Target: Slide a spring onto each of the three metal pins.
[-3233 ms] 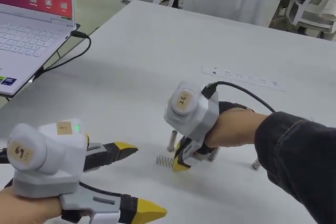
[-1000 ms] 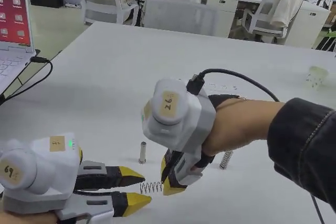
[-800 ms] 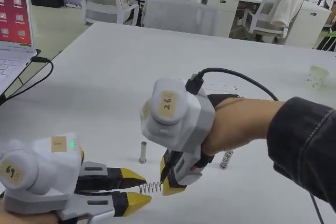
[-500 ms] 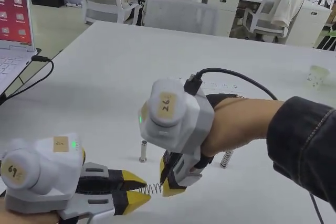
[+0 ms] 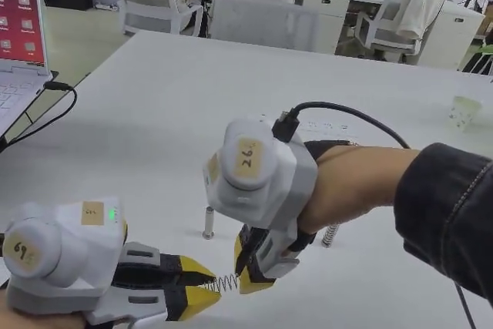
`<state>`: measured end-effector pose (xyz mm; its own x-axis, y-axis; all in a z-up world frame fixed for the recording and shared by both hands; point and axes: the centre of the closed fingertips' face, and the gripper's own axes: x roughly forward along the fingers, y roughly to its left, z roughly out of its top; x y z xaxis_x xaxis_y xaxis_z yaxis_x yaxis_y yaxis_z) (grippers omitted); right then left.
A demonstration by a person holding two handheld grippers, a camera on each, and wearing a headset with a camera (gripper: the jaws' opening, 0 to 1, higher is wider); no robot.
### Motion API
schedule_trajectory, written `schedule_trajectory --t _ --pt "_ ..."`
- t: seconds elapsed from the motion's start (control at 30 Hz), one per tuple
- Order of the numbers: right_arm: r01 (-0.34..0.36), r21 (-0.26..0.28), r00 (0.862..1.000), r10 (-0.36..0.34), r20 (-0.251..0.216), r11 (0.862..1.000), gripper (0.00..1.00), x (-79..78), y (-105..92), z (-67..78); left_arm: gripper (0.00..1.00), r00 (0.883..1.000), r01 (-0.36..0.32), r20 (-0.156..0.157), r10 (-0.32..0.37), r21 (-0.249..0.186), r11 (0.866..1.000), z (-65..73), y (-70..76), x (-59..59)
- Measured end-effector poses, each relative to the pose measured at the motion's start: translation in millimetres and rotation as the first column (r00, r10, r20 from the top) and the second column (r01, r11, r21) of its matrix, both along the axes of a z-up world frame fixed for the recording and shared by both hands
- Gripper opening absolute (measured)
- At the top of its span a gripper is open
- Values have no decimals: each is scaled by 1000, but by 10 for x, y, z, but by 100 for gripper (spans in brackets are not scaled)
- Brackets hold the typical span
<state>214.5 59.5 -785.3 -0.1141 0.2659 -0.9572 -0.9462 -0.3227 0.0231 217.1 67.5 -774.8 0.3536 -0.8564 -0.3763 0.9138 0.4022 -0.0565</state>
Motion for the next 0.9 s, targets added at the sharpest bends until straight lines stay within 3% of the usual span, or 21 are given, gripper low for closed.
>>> schedule_trajectory --t 0.47,0.9 --pt "11 4 1000 -11 -23 1000 9 -17 -11 -95 1 1000 0 9 0 -23 1000 114 6 -13" --pt "15 18 1000 -15 -8 1000 9 -12 6 1 2 1000 -5 20 6 -29 1000 134 14 -2"
